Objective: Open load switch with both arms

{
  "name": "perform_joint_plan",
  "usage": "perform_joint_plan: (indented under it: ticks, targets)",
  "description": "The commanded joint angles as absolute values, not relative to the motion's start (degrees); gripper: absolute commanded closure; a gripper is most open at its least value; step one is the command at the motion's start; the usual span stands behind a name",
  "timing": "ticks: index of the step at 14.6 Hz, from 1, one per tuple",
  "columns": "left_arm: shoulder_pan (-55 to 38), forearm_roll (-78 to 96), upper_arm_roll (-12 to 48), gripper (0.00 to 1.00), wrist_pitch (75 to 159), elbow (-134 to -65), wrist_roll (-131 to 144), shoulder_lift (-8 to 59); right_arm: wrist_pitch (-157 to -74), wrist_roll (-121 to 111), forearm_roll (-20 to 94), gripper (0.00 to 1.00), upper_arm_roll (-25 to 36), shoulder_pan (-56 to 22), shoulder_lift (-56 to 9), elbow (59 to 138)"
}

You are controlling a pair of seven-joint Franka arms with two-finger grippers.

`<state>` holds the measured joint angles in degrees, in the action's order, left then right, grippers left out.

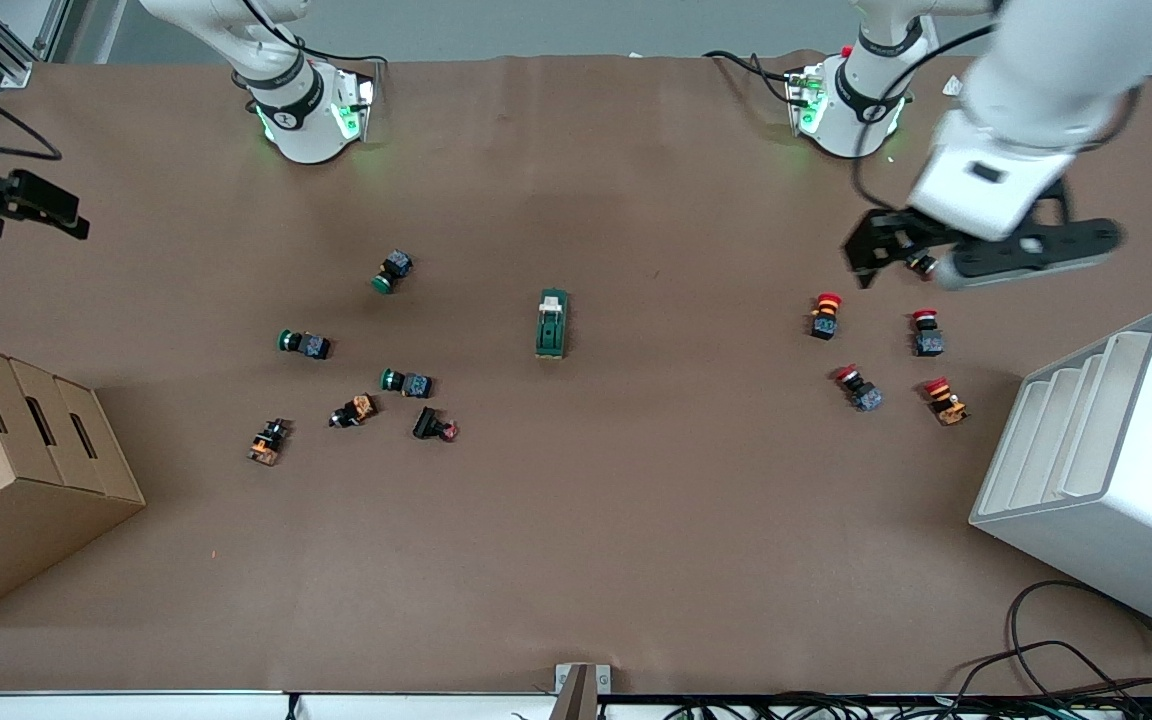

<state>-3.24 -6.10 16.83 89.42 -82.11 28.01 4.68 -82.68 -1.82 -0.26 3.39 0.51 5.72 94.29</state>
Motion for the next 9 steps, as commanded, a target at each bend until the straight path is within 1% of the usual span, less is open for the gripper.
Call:
perform_joint_plan:
  ticks: [1,3,5,7,9]
  targets:
    - [-2.0,-4.2,14.2,0.0,87.9,-85.3,22.1,1.4,-83.4,-2.5,-0.8,0.0,2.5,1.8,8.4,97.2]
    - [-1.7,-2.7,11.1,0.0,87.2,-86.0,12.3,0.6,-83.2,-2.5,-0.8,0.0,2.5,1.9,9.3,97.3]
    - [-1.6,-2.5,9.8,0.0,86.7,-86.4,8.0,-0.1,-82.9,-2.5,-0.8,0.0,2.5,1.9,10.3,97.2]
    - [-1.5,0.4,8.2,0.0,86.6,-89.1,7.4,-2.5,-83.2,-2.5,-0.6,0.0,2.5,2.0,10.2,97.1]
    - [-0.7,1.4,7.9,0.0,86.6,-92.7,5.2,-5.4,-83.4,-2.2,-0.4,0.0,2.4,1.8,10.0,96.3]
